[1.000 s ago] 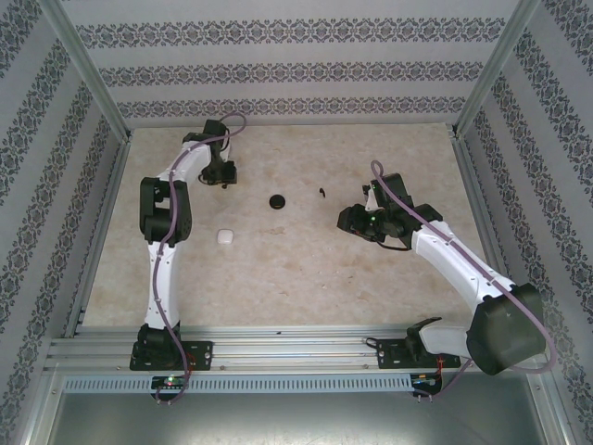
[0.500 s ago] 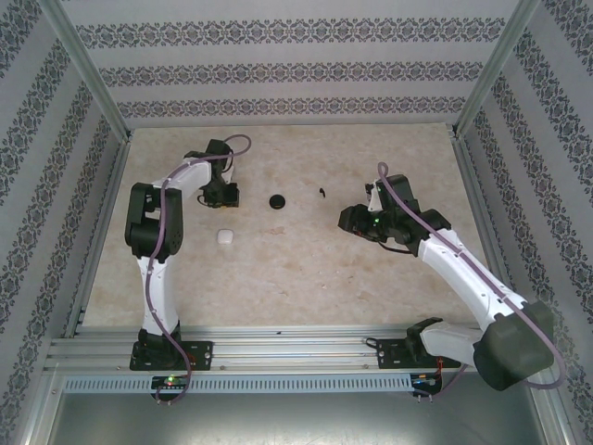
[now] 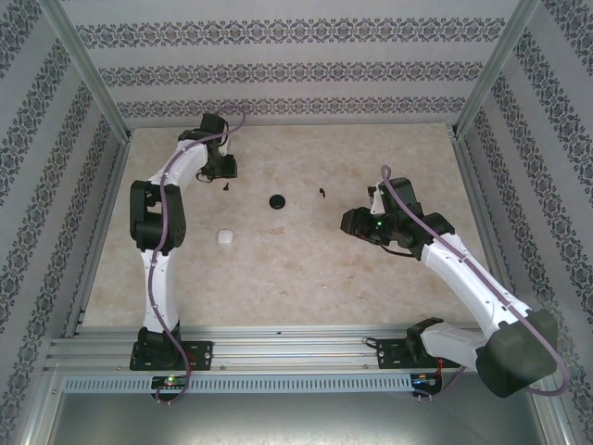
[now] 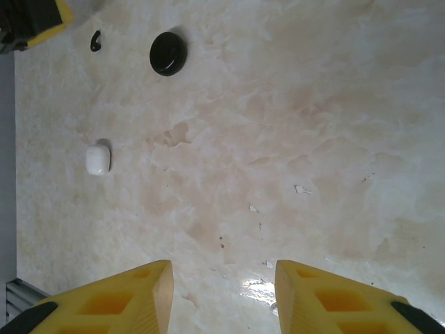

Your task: Insert the wireless bluetooth earbuds into the charging case

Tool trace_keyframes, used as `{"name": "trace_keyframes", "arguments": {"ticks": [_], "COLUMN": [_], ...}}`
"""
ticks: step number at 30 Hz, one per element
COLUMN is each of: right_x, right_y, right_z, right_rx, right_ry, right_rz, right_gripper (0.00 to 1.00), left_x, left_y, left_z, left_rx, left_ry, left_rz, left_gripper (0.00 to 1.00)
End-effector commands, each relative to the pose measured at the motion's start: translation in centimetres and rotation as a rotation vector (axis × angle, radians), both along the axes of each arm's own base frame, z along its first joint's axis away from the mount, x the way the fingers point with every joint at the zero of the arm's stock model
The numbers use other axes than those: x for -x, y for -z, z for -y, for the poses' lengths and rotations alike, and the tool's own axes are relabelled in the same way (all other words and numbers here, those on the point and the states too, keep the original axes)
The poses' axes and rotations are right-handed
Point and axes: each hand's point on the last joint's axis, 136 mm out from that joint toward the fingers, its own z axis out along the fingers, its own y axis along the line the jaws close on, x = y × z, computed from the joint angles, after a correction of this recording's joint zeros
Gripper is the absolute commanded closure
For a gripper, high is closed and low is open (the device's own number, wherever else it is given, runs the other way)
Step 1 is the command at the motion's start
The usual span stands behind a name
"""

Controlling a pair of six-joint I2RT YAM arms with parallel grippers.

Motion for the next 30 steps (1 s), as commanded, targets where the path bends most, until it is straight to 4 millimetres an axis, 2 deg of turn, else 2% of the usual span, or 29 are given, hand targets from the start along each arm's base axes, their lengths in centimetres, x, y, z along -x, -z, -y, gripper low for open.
{"name": "trace_keyframes", "arguments": {"ticks": [1,6,13,30], "right_x": [0.1,-0.2,-0.5,0.2], "right_y": [0.8,1.1,1.1,0.9], "right_z": [0.0,-0.2,-0.5,0.0], "right_rx": [0.017,0.024,0.016,0.017], "right_ry": [0.001,-0.007,-0.014,-0.001], "right_rz": [-0.026,-0.034,-0.035,-0.029], "right_gripper": [0.57,0.57,0.57,0.58], "left_x": [0.9,0.8,1.8,2.8], "left_y": [2.2,3.0,4.0,4.9], "left_z": [-0.9,-0.8,-1.1,-1.6], "left_rx": [-0.037,-0.031,-0.051,-0.085], "left_ry": [0.012,0.015,0.012,0.033], "left_rz": [-0.107,-0.132,-0.164,-0.190], "left_gripper": [0.65,0.66,0.70,0.87]}}
